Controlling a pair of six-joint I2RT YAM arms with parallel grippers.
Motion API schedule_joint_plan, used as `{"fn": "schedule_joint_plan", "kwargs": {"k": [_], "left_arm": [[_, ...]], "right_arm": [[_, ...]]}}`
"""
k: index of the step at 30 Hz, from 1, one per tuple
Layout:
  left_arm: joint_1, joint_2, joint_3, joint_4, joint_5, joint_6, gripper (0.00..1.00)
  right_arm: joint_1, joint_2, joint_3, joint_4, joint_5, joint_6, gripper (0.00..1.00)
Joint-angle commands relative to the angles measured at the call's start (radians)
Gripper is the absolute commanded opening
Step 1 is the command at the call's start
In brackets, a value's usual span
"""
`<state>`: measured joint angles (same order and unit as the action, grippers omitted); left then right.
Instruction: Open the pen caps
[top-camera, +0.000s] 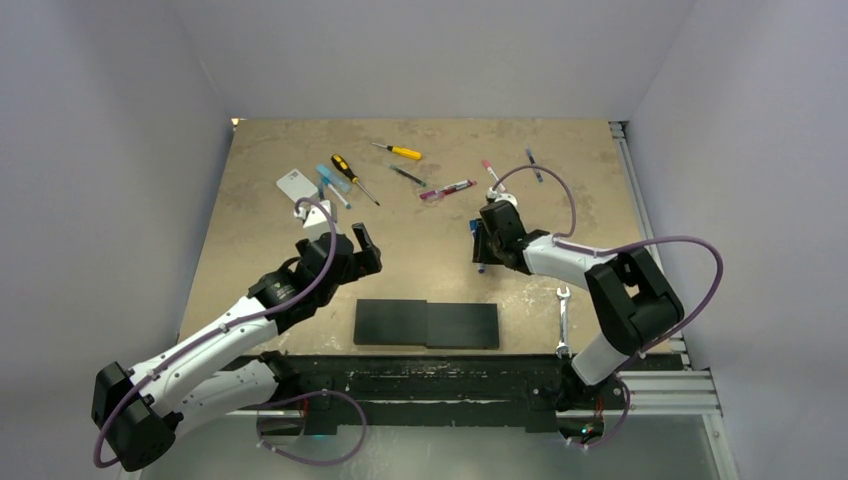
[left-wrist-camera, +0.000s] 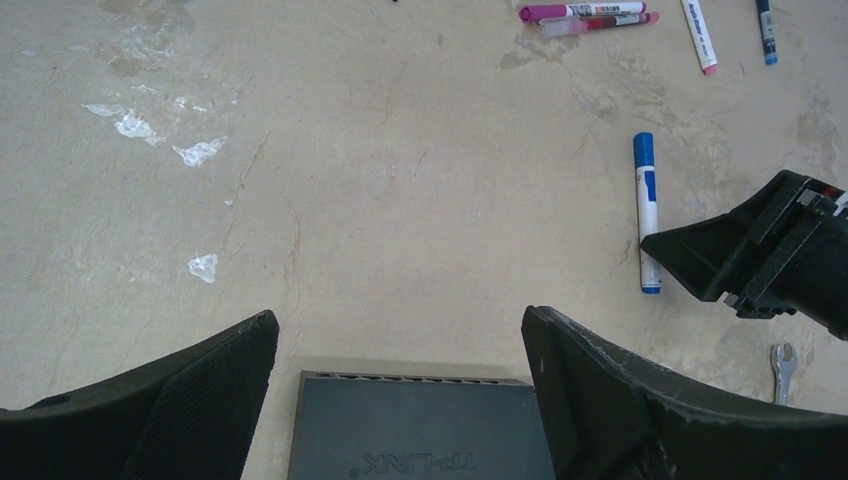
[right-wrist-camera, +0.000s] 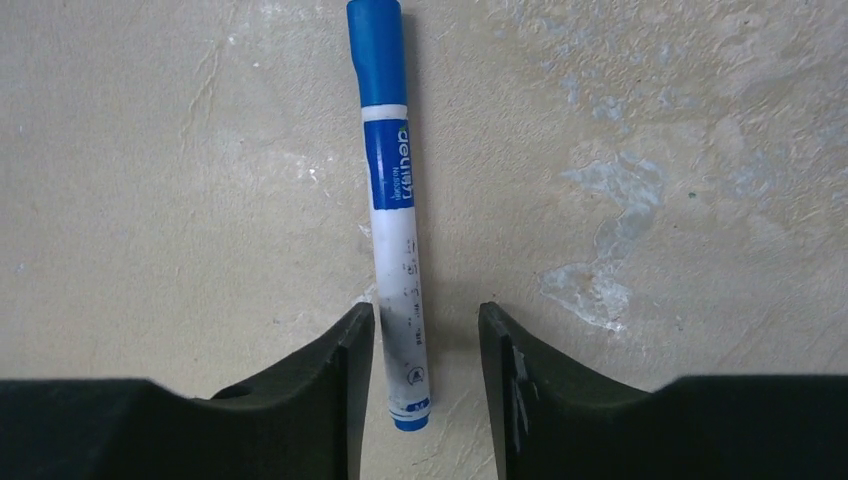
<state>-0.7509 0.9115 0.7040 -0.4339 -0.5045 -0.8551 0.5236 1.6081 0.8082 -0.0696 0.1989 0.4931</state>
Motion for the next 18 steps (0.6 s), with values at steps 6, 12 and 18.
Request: {"fn": "schedule_joint_plan", "kwargs": {"k": [6,12,18], "left_arm": [[0.004,-0.007,-0.017,0.033,-0.001,-0.007,0.92],[0.003,-0.006,-0.009,0.031,-0.005,0.006,0.92],[0.004,-0.014,-0.006,0.015,-0.02,0.01,0.92]], "right_arm": [[0.002,0.071,0.164,-0.1,0.011,-0.076,0.5],[-0.005,0.168,0.256,-0.132,-0.012,-0.123,0.48],[-0.007,0.218,0.26,-0.116,-0.049,-0.119,0.39]]}}
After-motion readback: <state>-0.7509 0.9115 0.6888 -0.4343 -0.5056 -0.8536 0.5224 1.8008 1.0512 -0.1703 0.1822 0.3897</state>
